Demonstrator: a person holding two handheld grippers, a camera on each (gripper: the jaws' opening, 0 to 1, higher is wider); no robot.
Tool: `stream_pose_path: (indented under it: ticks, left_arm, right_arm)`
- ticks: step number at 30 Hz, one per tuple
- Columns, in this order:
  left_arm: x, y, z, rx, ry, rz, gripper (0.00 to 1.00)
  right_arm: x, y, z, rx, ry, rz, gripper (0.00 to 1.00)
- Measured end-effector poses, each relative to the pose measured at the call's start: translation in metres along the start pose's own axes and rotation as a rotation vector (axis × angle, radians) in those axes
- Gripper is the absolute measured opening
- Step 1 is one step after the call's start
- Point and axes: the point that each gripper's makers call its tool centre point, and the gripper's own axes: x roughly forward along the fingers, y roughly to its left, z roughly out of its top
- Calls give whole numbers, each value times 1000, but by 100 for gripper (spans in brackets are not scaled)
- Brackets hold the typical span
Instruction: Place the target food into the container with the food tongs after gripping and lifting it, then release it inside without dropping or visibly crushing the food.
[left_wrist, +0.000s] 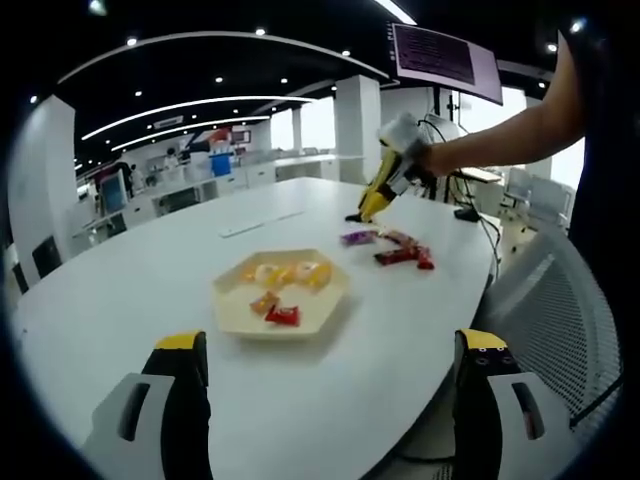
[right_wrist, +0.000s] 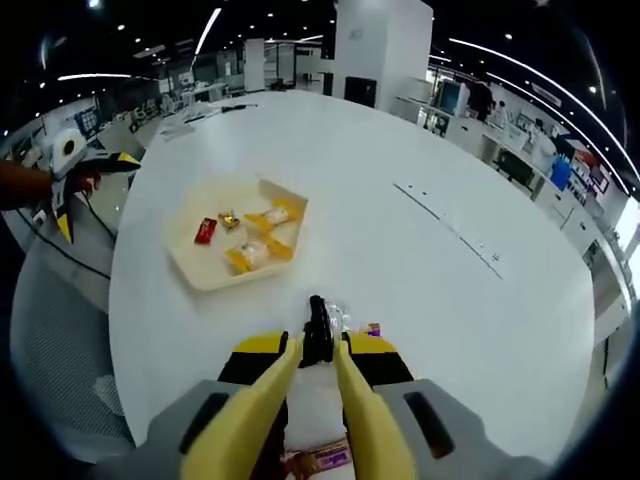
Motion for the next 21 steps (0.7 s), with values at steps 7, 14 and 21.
stream_pose_path:
  ticks: [7, 14, 21]
  left_arm:
    - [-1, 2, 1, 3, -9, 7, 99]
    - [-1, 2, 2, 9, -10, 10, 99]
    - [-1, 1, 4, 6, -15, 9, 99]
  right_arm:
    - [12, 13, 21, -29, -5, 30, 20]
    - [26, 32, 49, -71, -20, 65, 20]
    - [42, 54, 86, -107, -36, 99, 20]
